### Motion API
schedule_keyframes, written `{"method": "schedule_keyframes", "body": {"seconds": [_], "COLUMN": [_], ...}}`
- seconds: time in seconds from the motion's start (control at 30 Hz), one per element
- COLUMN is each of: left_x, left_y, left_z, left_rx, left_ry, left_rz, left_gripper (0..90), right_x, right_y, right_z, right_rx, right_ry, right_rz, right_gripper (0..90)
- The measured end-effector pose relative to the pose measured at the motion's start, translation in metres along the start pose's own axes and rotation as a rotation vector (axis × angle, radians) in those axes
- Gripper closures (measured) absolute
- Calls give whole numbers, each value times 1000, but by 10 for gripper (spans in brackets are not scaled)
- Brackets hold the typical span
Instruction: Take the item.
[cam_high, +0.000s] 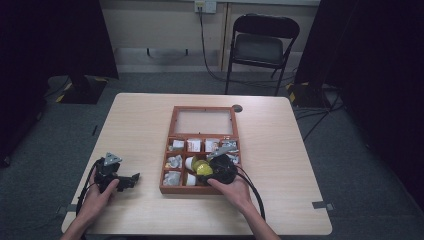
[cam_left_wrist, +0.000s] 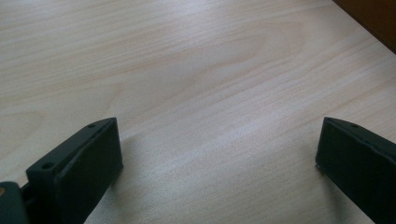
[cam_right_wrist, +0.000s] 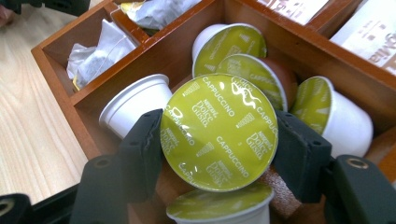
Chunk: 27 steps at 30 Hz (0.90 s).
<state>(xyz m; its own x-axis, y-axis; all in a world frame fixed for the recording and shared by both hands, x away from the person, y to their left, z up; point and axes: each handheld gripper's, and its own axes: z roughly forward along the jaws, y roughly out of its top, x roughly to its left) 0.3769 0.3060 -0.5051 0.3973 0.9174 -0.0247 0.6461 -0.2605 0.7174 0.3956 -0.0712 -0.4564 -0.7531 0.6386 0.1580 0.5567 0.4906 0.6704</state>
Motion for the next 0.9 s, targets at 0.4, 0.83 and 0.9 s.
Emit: {"method": "schedule_keyframes", "body": {"seconds": [0.4, 0.83, 0.9], "left_x": [0, 0, 1], "left_y": [0, 0, 0], "left_z": [0, 0, 0], "left_rx": [-1, -1, 2], "left_ry": [-1, -2, -4], "left_rz": [0, 1, 7], "left_gripper": [0, 0, 0], "right_x": [-1, -7, -7], "right_y": [2, 4, 4], "right_z": [-9, -19, -20], "right_rx": [-42, -85, -84], "right_ry": [5, 5, 1], "right_rz": [-5, 0, 3], "right_gripper": [380, 380, 380]}}
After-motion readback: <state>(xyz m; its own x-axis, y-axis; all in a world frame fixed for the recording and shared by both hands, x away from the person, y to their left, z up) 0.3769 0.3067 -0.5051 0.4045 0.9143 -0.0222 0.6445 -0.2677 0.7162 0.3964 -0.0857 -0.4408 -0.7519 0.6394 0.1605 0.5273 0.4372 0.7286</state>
